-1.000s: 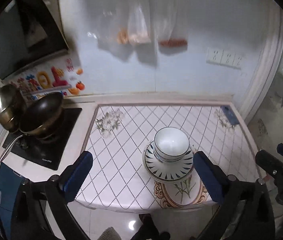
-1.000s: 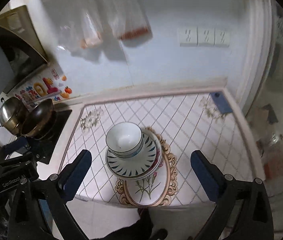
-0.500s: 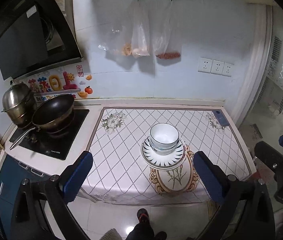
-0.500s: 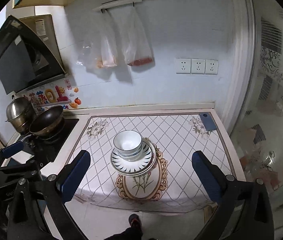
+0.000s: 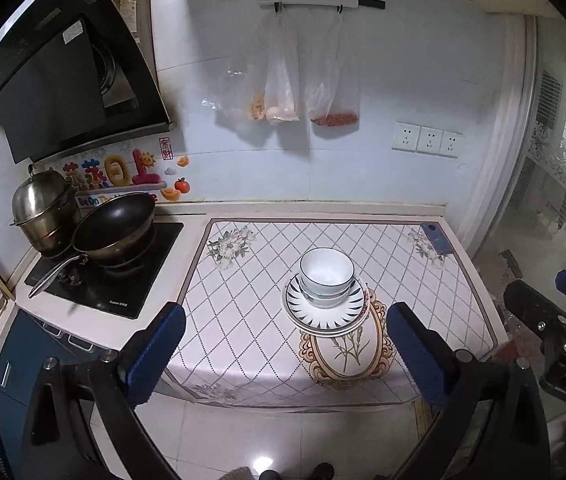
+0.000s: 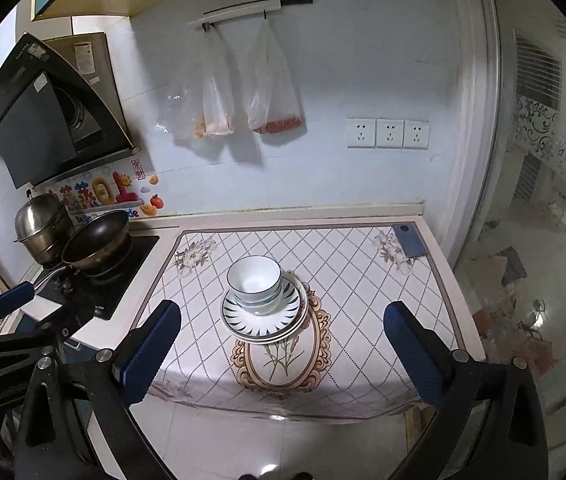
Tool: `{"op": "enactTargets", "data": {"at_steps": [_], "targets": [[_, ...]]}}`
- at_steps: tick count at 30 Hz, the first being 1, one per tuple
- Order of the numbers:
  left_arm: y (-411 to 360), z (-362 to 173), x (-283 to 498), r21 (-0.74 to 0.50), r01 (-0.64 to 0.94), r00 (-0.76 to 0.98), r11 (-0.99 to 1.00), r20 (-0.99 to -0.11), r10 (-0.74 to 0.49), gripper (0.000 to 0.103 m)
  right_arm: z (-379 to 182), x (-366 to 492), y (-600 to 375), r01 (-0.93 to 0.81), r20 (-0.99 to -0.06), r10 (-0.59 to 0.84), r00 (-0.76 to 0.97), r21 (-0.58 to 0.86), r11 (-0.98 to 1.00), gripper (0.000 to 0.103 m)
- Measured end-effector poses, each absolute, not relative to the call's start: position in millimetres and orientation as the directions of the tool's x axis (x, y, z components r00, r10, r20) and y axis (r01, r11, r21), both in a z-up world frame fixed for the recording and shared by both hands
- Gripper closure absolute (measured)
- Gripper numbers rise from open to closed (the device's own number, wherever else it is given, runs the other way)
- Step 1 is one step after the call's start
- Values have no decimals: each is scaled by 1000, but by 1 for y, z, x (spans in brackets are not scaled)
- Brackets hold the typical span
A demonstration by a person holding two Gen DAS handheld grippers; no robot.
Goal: Organize plates and bowls
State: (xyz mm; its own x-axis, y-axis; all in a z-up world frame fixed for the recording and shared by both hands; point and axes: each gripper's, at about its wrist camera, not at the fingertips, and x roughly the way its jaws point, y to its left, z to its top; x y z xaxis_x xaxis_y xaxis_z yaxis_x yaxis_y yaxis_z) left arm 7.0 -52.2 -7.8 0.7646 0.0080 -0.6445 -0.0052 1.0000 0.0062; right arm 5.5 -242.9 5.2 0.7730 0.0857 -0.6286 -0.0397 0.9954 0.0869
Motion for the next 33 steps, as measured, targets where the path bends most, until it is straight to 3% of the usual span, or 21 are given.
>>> {"op": "enactTargets", "data": {"at_steps": [33], "targets": [[-30,7,-14,-24,33,784,999,-620,-41,0,21,-19,-227,10,-604,25,796,54,998,0]]}}
